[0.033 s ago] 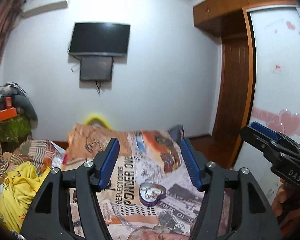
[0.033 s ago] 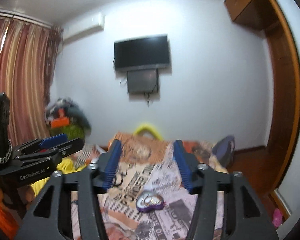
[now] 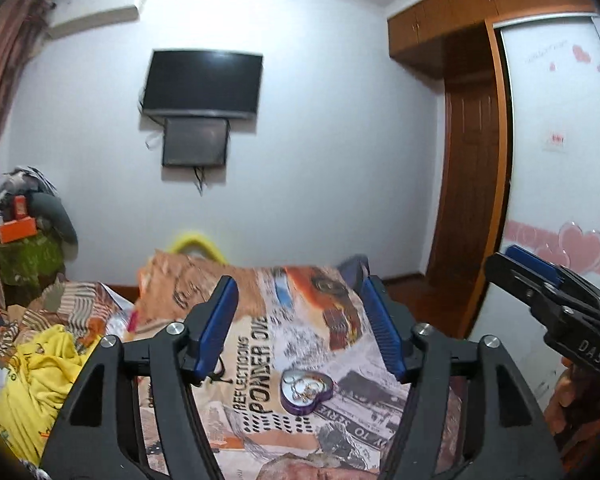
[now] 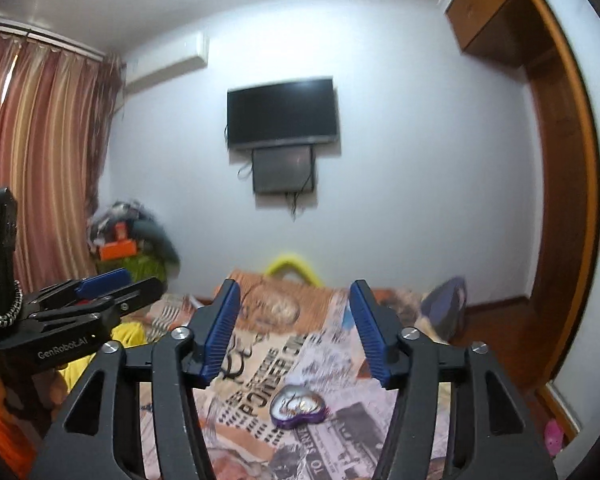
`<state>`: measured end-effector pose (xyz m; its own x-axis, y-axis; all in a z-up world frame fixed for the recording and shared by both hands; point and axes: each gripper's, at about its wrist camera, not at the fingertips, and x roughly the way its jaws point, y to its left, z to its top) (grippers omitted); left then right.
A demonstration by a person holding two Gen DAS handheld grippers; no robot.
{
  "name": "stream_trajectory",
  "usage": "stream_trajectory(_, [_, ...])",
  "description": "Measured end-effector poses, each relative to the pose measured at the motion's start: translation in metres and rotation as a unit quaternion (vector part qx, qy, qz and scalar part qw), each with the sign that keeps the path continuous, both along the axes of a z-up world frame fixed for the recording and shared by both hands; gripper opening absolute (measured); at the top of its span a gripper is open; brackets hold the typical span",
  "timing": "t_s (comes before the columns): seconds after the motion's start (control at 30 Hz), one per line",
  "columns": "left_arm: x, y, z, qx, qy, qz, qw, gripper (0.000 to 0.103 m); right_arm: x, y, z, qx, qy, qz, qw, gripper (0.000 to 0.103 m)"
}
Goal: Organize jewelry
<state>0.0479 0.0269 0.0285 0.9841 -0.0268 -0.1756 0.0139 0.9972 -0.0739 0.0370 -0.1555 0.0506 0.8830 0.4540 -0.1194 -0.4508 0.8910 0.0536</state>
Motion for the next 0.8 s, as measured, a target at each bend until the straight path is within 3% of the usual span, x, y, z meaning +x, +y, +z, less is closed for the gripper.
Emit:
stream_trajectory(0.1, [-0.016, 0.003, 0.0, 0.008, -0.021, 0.018, 0.9996, 0.074, -0.009, 0.004, 0.001, 0.001, -0.011, -0.011, 1.0, 0.07])
stream_trajectory(0.2, [-0.027, 0.003, -0.002, 0.016, -0.042, 0.031, 0.9985, 0.093, -0.014, 0.009, -0.001, 0.0, -0.022, -0.033, 0.999, 0.084])
stream_trajectory(0.3, [-0.037, 0.001, -0.004, 0.024, -0.054, 0.039, 0.9975, 0.099, -0.014, 0.015, -0.002, -0.009, -0.025, -0.05, 0.998, 0.09])
stream_trajectory(0.37, [-0.039, 0.0, -0.005, 0.028, -0.054, 0.042, 0.9973, 0.099, -0.016, 0.014, -0.003, -0.013, -0.024, -0.06, 0.998, 0.1])
stream_trajectory(0.8, [-0.039, -0.019, -0.005, 0.038, -0.044, 0.036, 0.9977, 0.1, -0.028, -0.004, -0.007, -0.009, -0.012, -0.079, 0.997, 0.103])
